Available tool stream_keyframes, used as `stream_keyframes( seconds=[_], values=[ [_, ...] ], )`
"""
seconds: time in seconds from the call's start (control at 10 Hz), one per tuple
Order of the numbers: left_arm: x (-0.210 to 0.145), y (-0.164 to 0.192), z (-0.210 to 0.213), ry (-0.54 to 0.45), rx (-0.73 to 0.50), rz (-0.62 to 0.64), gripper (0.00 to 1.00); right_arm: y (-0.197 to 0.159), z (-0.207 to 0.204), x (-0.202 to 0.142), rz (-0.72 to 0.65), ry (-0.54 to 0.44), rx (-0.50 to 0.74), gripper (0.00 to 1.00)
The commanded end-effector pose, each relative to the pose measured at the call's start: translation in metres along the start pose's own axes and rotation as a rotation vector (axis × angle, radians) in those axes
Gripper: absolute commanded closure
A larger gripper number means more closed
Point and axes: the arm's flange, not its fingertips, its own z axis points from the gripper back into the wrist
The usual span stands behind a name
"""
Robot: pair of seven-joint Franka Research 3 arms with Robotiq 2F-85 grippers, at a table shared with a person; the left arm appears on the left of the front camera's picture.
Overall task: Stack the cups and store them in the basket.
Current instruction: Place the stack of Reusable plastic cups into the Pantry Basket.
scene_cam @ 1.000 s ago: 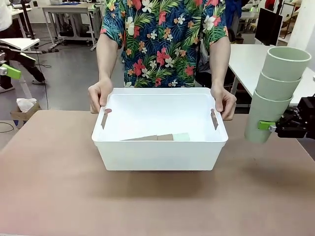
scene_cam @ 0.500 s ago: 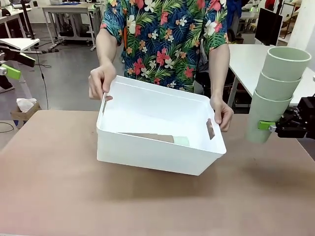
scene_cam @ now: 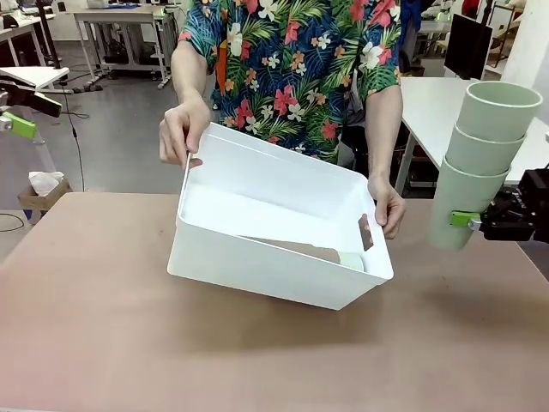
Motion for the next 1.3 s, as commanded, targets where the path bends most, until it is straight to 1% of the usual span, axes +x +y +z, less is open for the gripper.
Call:
stream_keyframes(
  seconds=[0.0,0.2,0.4,0.6,0.8,1.0,1.2],
  values=[
    [0.003,-0.003,0.001,-0.006,-0.004,0.006,0.0,0.0,0.0,0.004,0.014,0.0,-0.001,0.15],
    [0.003,-0.003,0.001,-0.006,-0.004,0.006,0.0,0.0,0.0,0.0,0.0,0.0,0.0,0.15],
    [0.003,-0.003,0.001,-0.006,-0.004,0.006,0.0,0.004,-0.009,0.028,0.015,0.013,-0.055,0.15],
    [0.003,-0.003,0.001,-0.006,-0.004,0.006,0.0,0.005,-0.019,0.072,-0.017,0.037,-0.114,0.15],
    [0.003,-0.003,0.001,-0.006,-0.004,0.006,0.0,0.001,-0.049,0.109,-0.042,0.117,-0.195,0.15],
    [0.003,-0.003,0.001,-0.006,-0.004,0.006,0.0,0.002,-0.098,0.14,-0.052,0.2,-0.281,0.15],
    [0.003,-0.003,0.001,-0.006,-0.004,0.006,0.0,0.003,-0.144,0.155,-0.039,0.299,-0.279,0.15]
  ],
)
